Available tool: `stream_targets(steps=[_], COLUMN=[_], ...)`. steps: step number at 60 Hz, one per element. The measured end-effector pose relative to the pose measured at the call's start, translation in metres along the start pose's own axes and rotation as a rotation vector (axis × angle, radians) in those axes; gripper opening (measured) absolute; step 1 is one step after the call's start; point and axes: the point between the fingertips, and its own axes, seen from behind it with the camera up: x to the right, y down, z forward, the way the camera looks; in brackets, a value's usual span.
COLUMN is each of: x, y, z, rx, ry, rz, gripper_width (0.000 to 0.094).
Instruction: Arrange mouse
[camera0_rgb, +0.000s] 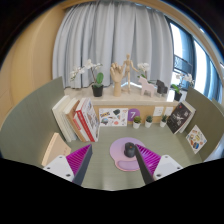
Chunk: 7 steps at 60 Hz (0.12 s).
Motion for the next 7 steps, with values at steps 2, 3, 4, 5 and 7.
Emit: stream_targets(steps=[2,3,4,5,7], x=[-0.003,-0.004,-0.005,-0.006,-0.008], y=[0.001,0.002,0.002,0.003,0.004], z=[-0.004,-0.005,-0.007,-0.009,-0.012], rx=[0.0,-0.001,-0.002,-0.003,-0.004], ry=[-0.003,-0.005,-0.005,-0.005,-0.005], rz=[-0.006,-0.008,-0.01,-0.013,-0.016], gripper_width=[0.0863,0.0864,0.0864,0.0862,0.0865])
